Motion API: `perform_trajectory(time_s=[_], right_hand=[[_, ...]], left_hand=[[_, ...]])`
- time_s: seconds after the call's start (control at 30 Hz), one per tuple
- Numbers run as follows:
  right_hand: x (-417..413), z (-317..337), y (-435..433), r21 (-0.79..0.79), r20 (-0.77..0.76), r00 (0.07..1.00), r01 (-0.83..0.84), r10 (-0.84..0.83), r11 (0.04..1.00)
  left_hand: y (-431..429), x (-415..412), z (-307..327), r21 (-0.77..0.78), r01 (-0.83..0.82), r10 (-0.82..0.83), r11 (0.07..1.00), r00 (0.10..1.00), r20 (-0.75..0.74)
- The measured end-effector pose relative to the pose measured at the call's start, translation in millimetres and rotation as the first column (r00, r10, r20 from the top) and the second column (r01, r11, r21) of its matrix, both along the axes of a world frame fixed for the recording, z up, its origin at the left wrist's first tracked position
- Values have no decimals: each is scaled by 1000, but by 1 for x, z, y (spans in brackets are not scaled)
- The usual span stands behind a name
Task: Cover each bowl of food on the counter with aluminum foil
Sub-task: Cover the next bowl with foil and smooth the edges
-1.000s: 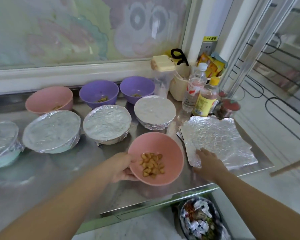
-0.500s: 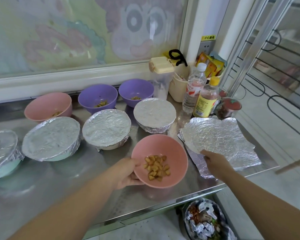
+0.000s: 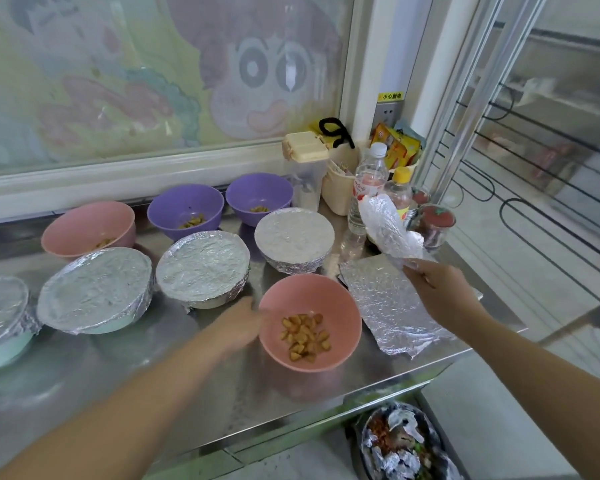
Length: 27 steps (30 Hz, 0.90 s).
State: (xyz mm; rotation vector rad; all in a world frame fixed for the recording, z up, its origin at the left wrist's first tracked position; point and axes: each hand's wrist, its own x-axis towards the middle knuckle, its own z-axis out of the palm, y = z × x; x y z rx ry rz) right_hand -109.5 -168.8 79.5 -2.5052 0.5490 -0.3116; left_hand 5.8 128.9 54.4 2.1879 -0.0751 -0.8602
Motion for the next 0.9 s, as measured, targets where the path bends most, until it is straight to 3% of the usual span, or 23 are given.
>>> perform_trajectory(time_s=[0.07, 0.13, 0.23, 0.4, 0.5, 0.53, 0.6, 0.7, 0.8, 0.9], right_hand=[[-2, 10, 25, -25, 44, 988, -145, 146, 989], [-1, 9, 46, -50, 9, 945, -327, 328, 944], [2, -3, 75, -89, -99, 861, -506, 498, 858], [3, -25, 108, -141, -269, 762, -636, 589, 758], [-3, -26, 114, -59, -304, 686, -706, 661, 705], [-5, -24, 114, 7, -301, 675, -705, 673, 710], [-3, -23, 105, 77, -248, 754, -610, 608, 789], [17, -35, 78, -14, -282, 879, -404, 384, 915], [31, -59, 62, -17, -396, 890, -255, 228, 967], [34, -68, 64, 141, -359, 911, -163, 204, 976]], left_hand=[[-1, 6, 11, 81, 35, -58, 996, 951, 302], [-5, 2, 28, -30, 3, 9, 1000, 909, 416], [-13, 3, 32, -156, 10, 41, 988, 946, 322], [-8, 2, 6, -130, -49, 86, 990, 952, 295], [-2, -3, -6, -86, -77, 101, 993, 938, 331], [0, -3, -9, -77, -74, 96, 994, 935, 342], [4, -3, -11, -55, -66, 81, 996, 939, 333], [9, -4, -15, -67, -66, 83, 996, 952, 293], [11, -2, -20, -97, -107, 132, 989, 944, 302], [13, -2, -25, -102, -129, 154, 986, 946, 284]])
